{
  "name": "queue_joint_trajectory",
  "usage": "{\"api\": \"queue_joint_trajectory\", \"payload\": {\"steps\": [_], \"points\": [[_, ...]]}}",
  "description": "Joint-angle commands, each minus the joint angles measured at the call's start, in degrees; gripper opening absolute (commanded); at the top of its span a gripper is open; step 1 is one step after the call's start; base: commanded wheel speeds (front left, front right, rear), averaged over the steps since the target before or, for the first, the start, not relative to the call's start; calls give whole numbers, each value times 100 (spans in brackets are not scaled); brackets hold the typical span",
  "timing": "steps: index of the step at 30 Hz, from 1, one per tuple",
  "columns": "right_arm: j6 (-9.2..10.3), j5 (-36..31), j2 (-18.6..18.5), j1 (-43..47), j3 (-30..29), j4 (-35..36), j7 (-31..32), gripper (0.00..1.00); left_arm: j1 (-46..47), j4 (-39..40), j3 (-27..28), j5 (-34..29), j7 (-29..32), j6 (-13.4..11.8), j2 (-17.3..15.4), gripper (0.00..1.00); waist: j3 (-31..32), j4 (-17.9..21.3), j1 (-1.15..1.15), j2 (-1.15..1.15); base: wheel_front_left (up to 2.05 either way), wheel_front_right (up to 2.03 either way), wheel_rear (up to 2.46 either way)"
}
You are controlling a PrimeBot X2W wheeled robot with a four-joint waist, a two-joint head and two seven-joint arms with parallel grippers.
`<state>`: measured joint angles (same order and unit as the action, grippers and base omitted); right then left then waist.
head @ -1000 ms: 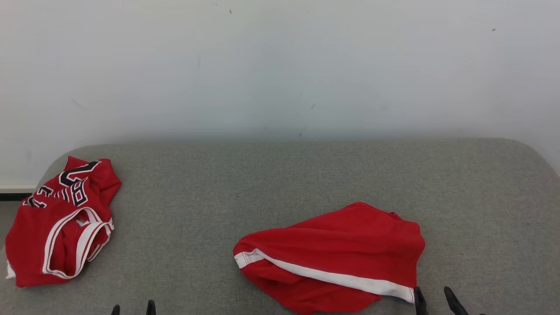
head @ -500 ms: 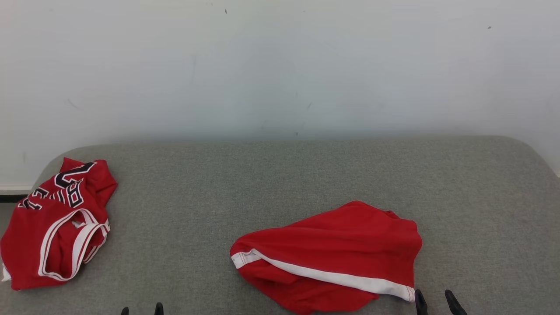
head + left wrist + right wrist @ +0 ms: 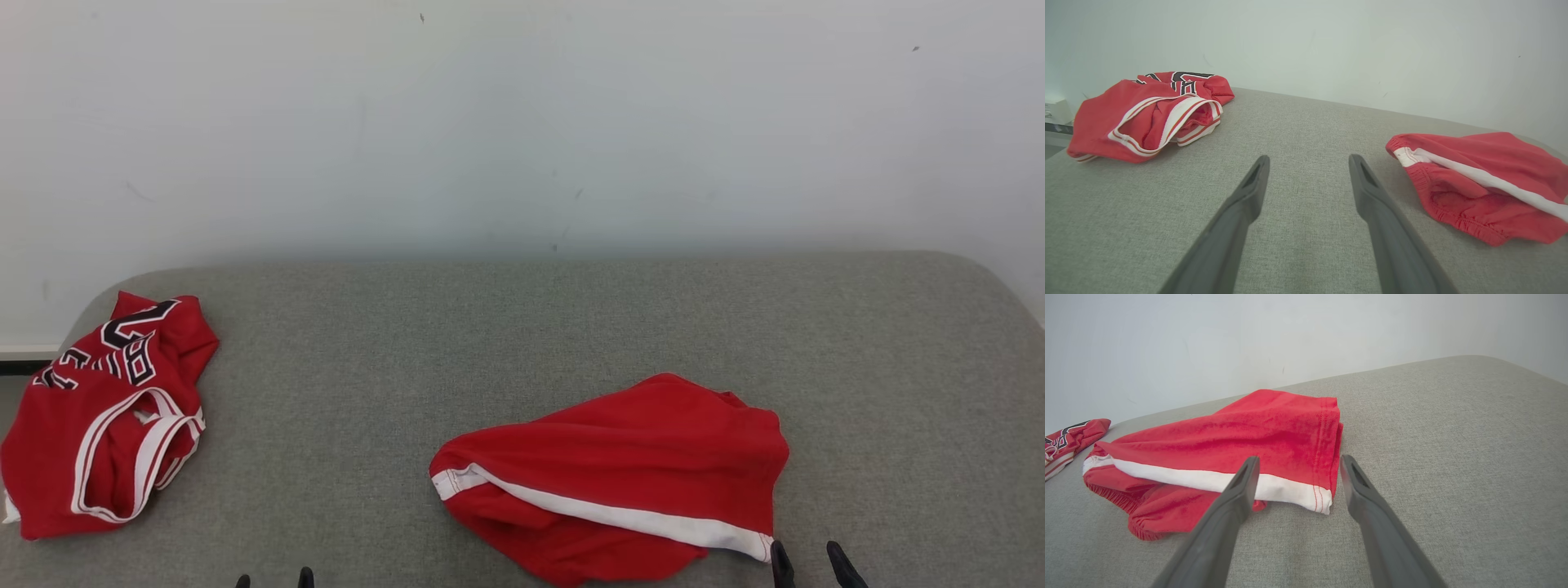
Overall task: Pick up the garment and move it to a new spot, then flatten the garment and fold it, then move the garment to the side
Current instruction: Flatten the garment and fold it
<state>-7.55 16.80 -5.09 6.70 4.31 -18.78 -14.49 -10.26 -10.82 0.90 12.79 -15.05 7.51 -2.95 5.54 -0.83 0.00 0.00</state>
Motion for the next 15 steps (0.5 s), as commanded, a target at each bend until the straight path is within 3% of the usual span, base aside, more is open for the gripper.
{"api": "queue_joint_trajectory", "payload": {"steps": [1, 8, 15], "points": [[13, 18, 0, -19, 8, -6, -38, 100, -24, -33, -14, 39, -19, -5, 10, 100, -3, 2, 0, 0, 0, 0, 0], [13, 24, -13, -48, 38, 0, -24, 100, 180, -291, -256, 242, -19, -4, 10, 100, -41, 40, 0, 0, 0, 0, 0], [13, 52, -83, -175, 153, 12, 2, 100, 824, -1007, -988, 732, -19, -6, -168, 100, -189, 183, 0, 0, 0, 0, 0]]}}
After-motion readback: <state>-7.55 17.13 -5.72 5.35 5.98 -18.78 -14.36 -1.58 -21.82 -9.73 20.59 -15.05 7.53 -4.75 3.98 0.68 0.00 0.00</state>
